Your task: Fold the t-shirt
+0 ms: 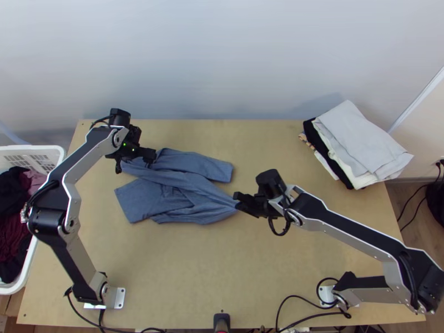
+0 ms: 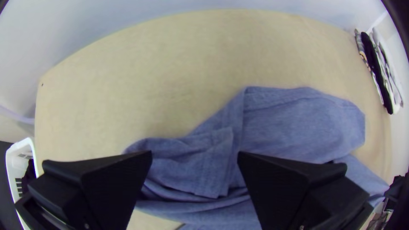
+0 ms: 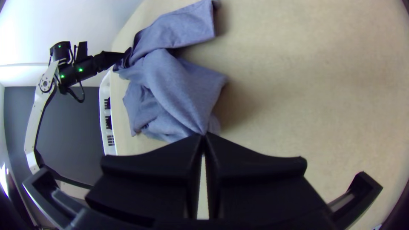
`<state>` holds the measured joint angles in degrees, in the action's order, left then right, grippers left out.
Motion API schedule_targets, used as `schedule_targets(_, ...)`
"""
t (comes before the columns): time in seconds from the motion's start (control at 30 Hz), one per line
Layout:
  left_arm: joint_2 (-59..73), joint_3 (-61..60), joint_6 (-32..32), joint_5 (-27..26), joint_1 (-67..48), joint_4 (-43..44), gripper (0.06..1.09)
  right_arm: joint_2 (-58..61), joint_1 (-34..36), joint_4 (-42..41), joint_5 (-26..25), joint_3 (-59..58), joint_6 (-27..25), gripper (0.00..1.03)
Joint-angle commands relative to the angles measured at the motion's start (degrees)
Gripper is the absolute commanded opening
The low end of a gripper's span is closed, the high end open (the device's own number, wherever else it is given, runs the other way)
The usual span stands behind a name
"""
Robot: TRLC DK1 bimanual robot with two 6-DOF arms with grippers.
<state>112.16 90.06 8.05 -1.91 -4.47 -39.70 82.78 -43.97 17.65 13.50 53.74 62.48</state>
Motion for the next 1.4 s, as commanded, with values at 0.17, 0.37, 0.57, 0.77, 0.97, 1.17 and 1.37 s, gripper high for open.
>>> schedule_targets(0.17,2.36,0.03,1.26,0.42,0.16,2.53,0.61,-3.15,1.43,0.63,-0.23,-2.67,-0.69,0.03)
schedule_targets(0.37,0.34,1.08,0.38,0.33,0.43,6.04,0.09,-3.24,1.69,0.63,-0.49,-2.58,-1.22,0.03)
schedule_targets(0.57,-2.21,7.23,-4.36,0.33,2.36,4.99,0.09,-4.30,4.06,1.51,-3.65,-1.70,-5.61,0.03)
schedule_targets(0.77,-2.21,19.01,-10.34,0.42,5.44,-0.46,0.09,-8.78,8.11,1.16,-9.72,-1.62,-15.19,0.03)
schedule_targets(0.97,-1.24,29.21,-13.33,0.42,8.60,-6.35,0.09,-14.93,13.73,-0.51,-11.39,-1.35,-26.44,0.03)
schedule_targets(1.17,-1.50,37.47,-15.52,0.42,10.18,-9.96,0.09,-17.66,22.96,-4.11,-11.30,4.01,-38.13,0.03)
schedule_targets(1.37,-3.79,41.16,-17.81,0.42,10.18,-8.20,0.09,-17.66,26.65,-8.51,-11.30,10.60,-45.95,0.03)
